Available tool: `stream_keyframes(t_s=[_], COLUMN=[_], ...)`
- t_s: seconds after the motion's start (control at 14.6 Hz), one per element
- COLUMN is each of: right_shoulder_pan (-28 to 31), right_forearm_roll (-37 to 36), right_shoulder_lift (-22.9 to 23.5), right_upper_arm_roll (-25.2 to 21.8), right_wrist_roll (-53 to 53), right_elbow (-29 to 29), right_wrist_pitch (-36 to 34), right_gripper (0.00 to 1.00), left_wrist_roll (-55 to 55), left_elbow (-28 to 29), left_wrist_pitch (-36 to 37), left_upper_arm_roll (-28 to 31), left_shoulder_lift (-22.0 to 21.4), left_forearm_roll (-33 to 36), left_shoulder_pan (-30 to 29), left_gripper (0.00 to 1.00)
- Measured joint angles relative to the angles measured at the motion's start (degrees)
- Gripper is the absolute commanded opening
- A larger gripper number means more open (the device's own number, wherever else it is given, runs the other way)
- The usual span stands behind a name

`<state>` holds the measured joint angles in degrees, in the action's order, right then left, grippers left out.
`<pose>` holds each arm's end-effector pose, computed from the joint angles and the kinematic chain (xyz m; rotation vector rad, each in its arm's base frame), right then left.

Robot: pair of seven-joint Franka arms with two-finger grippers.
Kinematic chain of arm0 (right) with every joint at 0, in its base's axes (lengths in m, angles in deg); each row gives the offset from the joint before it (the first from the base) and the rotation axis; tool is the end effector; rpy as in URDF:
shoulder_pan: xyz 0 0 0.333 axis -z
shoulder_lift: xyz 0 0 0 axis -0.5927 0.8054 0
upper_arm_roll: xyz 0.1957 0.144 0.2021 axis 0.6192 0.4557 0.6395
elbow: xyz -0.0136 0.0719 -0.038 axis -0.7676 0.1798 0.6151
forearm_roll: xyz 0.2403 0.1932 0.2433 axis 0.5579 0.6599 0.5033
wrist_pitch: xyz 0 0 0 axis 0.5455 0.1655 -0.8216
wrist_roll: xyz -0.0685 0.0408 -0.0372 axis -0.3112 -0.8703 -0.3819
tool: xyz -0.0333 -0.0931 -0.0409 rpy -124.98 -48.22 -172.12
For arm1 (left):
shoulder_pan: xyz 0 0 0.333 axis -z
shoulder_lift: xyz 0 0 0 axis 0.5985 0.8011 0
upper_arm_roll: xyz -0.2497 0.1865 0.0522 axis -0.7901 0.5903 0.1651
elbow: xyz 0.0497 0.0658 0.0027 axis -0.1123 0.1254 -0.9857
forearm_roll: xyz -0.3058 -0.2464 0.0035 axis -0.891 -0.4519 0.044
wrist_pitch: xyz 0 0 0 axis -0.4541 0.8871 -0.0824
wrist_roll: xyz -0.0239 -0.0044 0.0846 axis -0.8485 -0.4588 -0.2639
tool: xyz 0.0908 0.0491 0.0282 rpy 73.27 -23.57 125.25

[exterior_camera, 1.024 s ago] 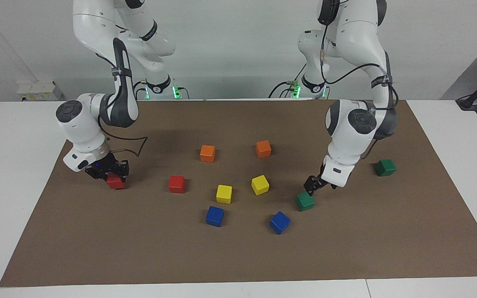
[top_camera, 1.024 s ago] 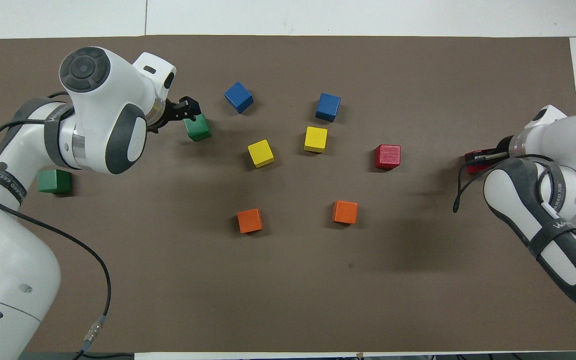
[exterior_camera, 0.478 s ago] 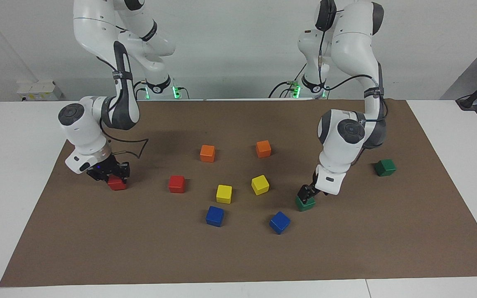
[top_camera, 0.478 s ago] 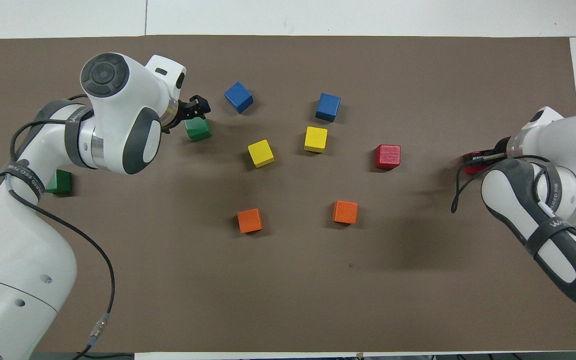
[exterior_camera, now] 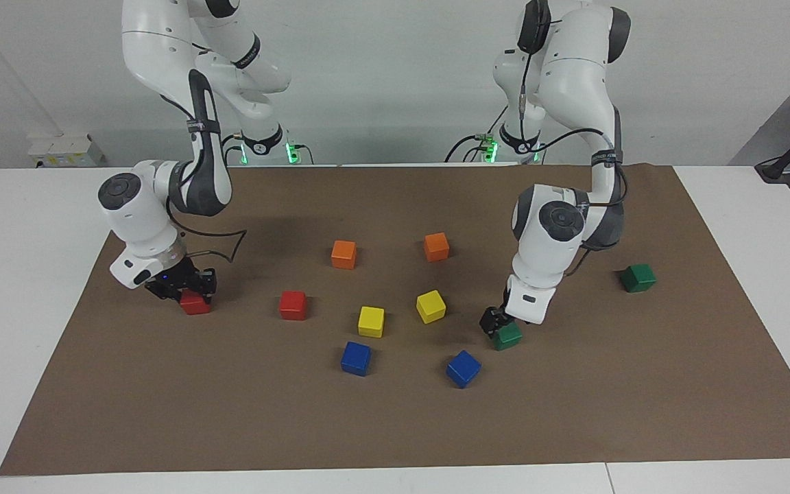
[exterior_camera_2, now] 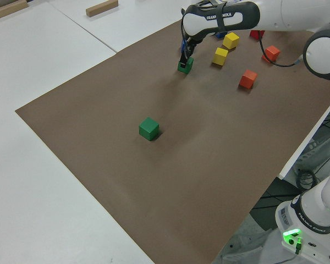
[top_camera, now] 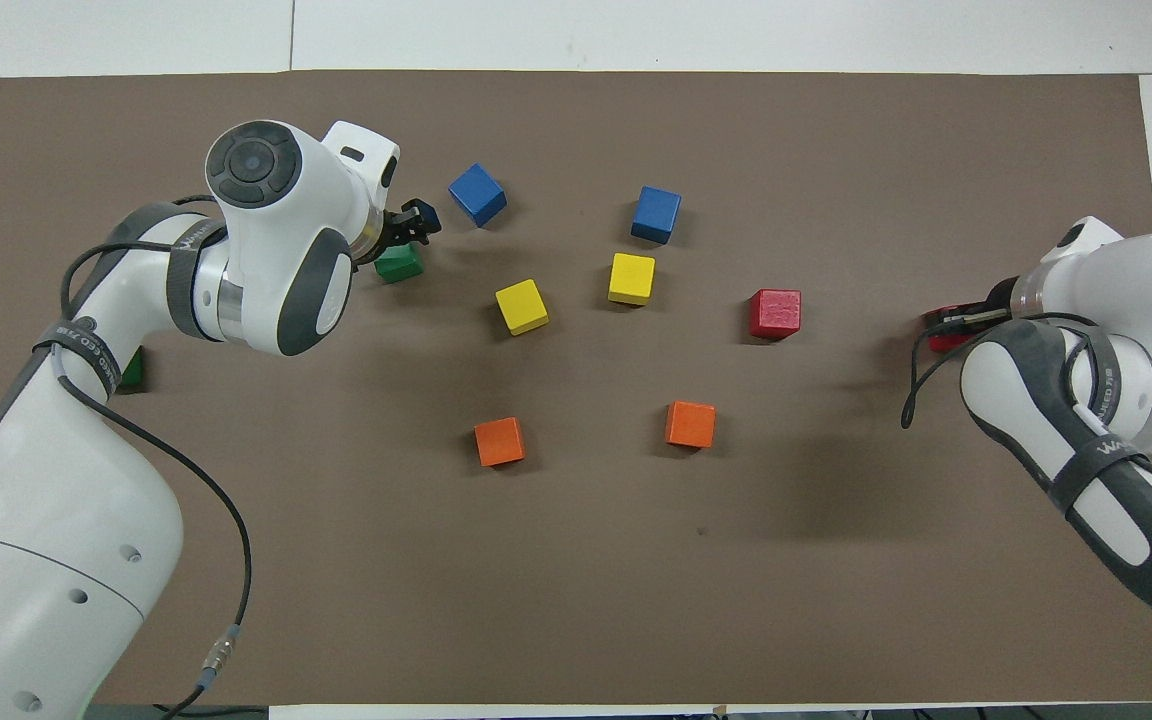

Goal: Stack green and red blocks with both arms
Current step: 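Carry the green cube outward with the left gripper while the right gripper grasps red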

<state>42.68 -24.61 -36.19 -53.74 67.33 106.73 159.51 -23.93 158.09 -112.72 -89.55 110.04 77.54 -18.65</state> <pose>0.5769 -0.0700 0.3044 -3.1289 -0.1468 -0.1201 0.6527 -0.2290 0.3246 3.0606 0.4396 0.1644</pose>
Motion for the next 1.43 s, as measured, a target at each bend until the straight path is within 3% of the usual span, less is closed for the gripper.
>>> stream_keyframes(t_s=[0.07,0.14,0.2,0.27,0.48,0.68,1.09,1.23,1.43], right_shoulder_pan=[0.0,0.1,0.1,0.1,0.1,-0.2,-8.3,-12.1,-16.6], right_forearm_roll=[0.0,0.0,0.0,0.0,0.0,0.0,-0.1,-1.2,-3.2], right_shoulder_lift=[0.0,0.0,0.0,0.0,0.0,-0.5,-1.4,-1.0,0.5], right_upper_arm_roll=[0.0,-0.1,-0.1,-0.2,-0.2,0.3,0.8,0.9,0.9], right_wrist_roll=[0.0,0.0,0.0,0.0,0.0,1.2,15.4,20.9,26.7], right_elbow=[0.0,0.0,0.0,0.0,-0.5,-3.7,-17.6,-20.2,-20.7], right_wrist_pitch=[0.1,0.3,0.4,0.4,0.4,-2.4,-18.9,-20.6,-20.5], right_gripper=[1.00,1.00,1.00,1.00,1.00,1.00,1.00,1.00,1.00], left_wrist_roll=[0.1,0.2,0.3,0.3,0.4,0.4,0.6,-0.5,-11.6], left_elbow=[0.5,1.0,1.5,2.0,3.6,3.7,0.0,-1.0,-0.9], left_wrist_pitch=[-1.1,-2.2,-3.2,-3.9,-5.3,-5.3,-0.3,2.8,10.0], left_upper_arm_roll=[0.0,0.0,0.0,0.0,0.0,0.1,1.0,1.4,1.6], left_shoulder_lift=[0.2,0.4,0.5,0.7,0.7,0.7,0.3,-1.5,-6.2], left_forearm_roll=[0.3,0.4,0.5,0.5,0.6,0.7,0.7,0.9,1.1], left_shoulder_pan=[0.0,0.0,0.0,0.0,0.0,0.0,-0.5,-2.6,-8.1], left_gripper=[1.00,1.00,0.94,0.83,0.00,0.00,0.00,0.00,0.00])
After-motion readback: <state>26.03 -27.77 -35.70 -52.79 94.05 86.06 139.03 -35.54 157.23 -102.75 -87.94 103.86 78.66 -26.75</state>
